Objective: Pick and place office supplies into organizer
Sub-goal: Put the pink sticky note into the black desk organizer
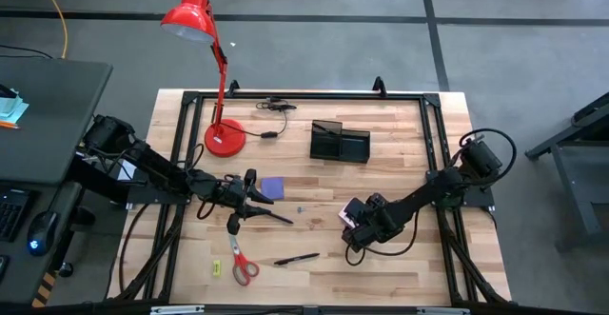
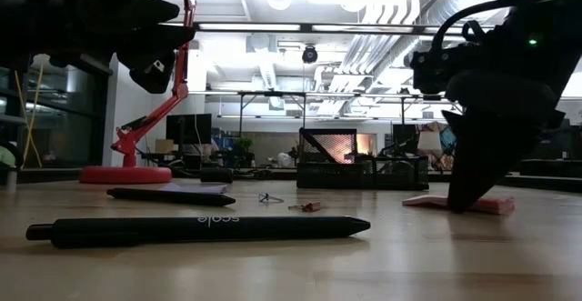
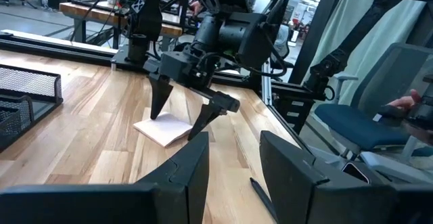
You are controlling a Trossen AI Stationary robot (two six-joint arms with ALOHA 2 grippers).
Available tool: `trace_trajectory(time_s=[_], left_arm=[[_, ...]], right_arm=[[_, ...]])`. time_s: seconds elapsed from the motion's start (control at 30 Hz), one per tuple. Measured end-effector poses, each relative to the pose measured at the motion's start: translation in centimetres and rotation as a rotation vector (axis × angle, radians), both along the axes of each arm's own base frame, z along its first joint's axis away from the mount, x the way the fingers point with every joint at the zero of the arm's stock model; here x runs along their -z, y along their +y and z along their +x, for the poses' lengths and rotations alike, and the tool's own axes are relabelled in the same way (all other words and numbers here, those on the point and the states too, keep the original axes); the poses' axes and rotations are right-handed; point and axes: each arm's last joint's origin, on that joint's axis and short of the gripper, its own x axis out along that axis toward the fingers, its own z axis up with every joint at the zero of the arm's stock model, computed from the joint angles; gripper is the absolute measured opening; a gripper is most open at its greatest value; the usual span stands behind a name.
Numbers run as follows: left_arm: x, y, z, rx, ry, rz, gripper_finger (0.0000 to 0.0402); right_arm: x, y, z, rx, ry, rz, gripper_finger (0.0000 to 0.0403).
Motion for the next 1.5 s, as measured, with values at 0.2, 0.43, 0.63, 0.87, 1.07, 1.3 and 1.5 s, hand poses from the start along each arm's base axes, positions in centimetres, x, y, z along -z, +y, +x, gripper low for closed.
trace_trajectory(time_s=[0.2,0.43,0.63,0.87,1.07,1.3,1.5], left_arm=[[0.0,0.0,0.0,0.000,0.000,0.000,0.0117],[0.0,0.0,0.0,0.000,0.000,0.000,0.0117],[0.0,0.0,0.0,0.000,0.000,0.000,0.0117],[0.0,0.0,0.0,0.000,0.000,0.008,0.0117],[0.0,0.0,0.0,0.000,0.001,0.008,0.0117],[0.1,0.0,0.0,0.000,0.007,0.010,0.0117],[0.1,0.0,0.0,0.000,0.007,0.009,0.0118]], right_arm=[[0.0,0.0,0.0,0.003,-0.015,-0.032,0.0399],[0.1,0.1,0.3,-0.020,-0.031,-0.004,0.0397],[0.0,0.0,0.1,-0.006,-0.025,-0.026,0.0399],[-0.3,0.0,0.2,-0.032,-0.043,-0.023,0.0399],[-0.9,-0.2,0.1,-0.040,-0.068,-0.052,0.0397],[-0.9,-0.3,0.0,-0.037,-0.055,-0.069,0.0399],[-1.0,-0.4,-0.3,-0.036,-0.029,-0.087,0.0399]])
